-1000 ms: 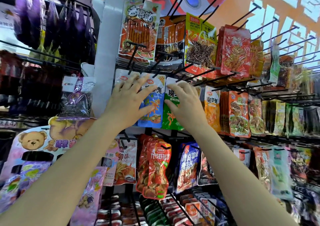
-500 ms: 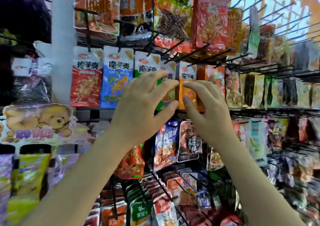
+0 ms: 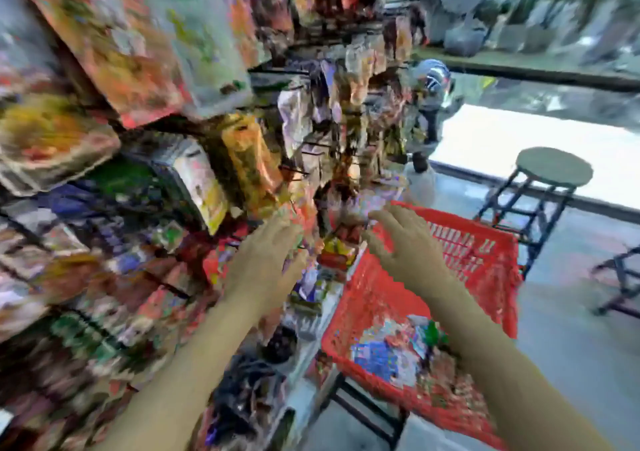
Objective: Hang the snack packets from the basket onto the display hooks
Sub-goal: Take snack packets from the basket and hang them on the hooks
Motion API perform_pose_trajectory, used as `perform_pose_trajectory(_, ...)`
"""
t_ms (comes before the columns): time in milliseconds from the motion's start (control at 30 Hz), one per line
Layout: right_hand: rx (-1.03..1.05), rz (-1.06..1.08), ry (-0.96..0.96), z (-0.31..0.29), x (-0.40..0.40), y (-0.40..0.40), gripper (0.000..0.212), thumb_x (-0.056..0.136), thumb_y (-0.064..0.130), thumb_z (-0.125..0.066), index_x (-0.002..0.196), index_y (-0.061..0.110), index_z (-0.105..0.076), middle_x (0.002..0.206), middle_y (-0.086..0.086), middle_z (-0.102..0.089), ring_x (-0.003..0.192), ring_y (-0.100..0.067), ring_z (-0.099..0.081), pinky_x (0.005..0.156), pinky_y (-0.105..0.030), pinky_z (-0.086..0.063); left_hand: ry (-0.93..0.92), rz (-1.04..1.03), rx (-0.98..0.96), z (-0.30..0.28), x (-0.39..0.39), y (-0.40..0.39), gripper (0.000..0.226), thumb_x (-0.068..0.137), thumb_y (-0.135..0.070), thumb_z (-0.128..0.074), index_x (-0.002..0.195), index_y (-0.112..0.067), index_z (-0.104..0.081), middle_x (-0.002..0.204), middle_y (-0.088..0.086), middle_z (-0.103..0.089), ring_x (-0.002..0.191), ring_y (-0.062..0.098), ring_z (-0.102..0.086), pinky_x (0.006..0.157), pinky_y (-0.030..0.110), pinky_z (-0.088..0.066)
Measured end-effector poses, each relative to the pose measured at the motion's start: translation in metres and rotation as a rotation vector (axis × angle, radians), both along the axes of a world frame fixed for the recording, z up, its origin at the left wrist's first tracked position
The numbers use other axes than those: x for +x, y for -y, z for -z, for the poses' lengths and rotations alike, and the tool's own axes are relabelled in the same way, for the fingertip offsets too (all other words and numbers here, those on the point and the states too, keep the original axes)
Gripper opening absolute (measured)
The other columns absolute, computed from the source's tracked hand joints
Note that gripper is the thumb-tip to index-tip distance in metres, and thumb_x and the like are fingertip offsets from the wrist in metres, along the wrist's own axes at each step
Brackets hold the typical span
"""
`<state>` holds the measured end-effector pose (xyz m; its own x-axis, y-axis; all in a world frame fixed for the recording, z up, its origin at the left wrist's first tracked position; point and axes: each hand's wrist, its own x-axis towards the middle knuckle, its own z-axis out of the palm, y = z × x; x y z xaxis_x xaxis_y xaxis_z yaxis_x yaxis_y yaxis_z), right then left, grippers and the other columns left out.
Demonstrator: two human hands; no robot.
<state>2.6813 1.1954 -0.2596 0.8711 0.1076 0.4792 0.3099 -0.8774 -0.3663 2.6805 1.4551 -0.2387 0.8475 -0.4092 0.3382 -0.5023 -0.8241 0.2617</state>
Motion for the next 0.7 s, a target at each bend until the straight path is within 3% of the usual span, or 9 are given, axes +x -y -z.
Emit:
perform_pose_trajectory(167, -0.042, 0.116, -0.447, 0.117, 0.014, 0.074, 0.049, 0.090, 0.045, -0.054, 0.117, 0.006, -0.067, 0.099, -0.019, -0.066, 0.093, -0.040, -0.066, 0.081, -0.045, -0.052, -0.308, 0.020, 0.004, 0.111, 0.020, 0.077, 0.062, 0.087, -0.043, -0.046, 0.132, -0.003, -0.061, 0.134, 0.021, -0.061, 0.123, 0.038, -0.060, 0.101, 0.044, -0.049)
perform_pose_trajectory(233, -0.083, 0.141, -0.612, 0.145, 0.018, 0.089, 0.046, 0.096, 0.041, -0.059, 0.131, 0.012, -0.061, 0.117, -0.016, -0.065, 0.111, -0.036, -0.061, 0.092, -0.042, -0.041, -0.381, -0.005, 0.042, 0.139, 0.022, 0.094, 0.071, 0.087, -0.047, -0.045, 0.145, -0.006, -0.049, 0.152, 0.020, -0.046, 0.138, 0.037, -0.047, 0.109, 0.054, -0.044)
perform_pose_trajectory(300, -0.059, 0.131, -0.776, 0.174, 0.025, 0.100, 0.047, 0.098, 0.040, -0.059, 0.138, 0.015, -0.054, 0.132, -0.008, -0.059, 0.125, -0.030, -0.052, 0.097, -0.038, -0.035, -0.470, -0.035, 0.079, 0.160, 0.023, 0.101, 0.077, 0.092, -0.049, -0.047, 0.159, -0.014, -0.028, 0.167, 0.008, -0.020, 0.152, 0.026, -0.023, 0.120, 0.050, -0.029)
perform_pose_trajectory(433, 0.077, 0.055, -1.055, 0.223, 0.039, 0.099, 0.053, 0.094, 0.040, -0.067, 0.135, 0.009, -0.053, 0.128, -0.013, -0.062, 0.118, -0.032, -0.057, 0.088, -0.036, -0.043, -0.566, -0.032, 0.136, 0.177, 0.017, 0.105, 0.086, 0.099, -0.048, -0.051, 0.162, -0.027, 0.005, 0.169, -0.009, 0.007, 0.156, 0.016, -0.005, 0.124, 0.044, -0.020)
perform_pose_trajectory(567, 0.128, 0.047, -1.200, 0.260, 0.038, 0.084, 0.064, 0.089, 0.037, -0.075, 0.139, 0.007, -0.050, 0.122, -0.017, -0.066, 0.111, -0.035, -0.062, 0.080, -0.035, -0.042, -0.558, -0.054, 0.175, 0.173, 0.012, 0.103, 0.088, 0.100, -0.049, -0.050, 0.161, -0.027, 0.009, 0.169, -0.009, 0.010, 0.156, 0.017, -0.005, 0.121, 0.042, -0.023)
perform_pose_trajectory(700, -0.008, -0.002, -1.256, 0.276, 0.032, 0.073, 0.063, 0.081, 0.055, -0.077, 0.120, 0.008, -0.061, 0.113, -0.016, -0.065, 0.107, -0.033, -0.061, 0.080, -0.036, -0.045, -0.569, -0.059, 0.170, 0.176, 0.004, 0.097, 0.088, 0.099, -0.051, -0.048, 0.161, -0.027, 0.009, 0.168, -0.011, 0.014, 0.156, 0.017, -0.006, 0.119, 0.045, -0.026)
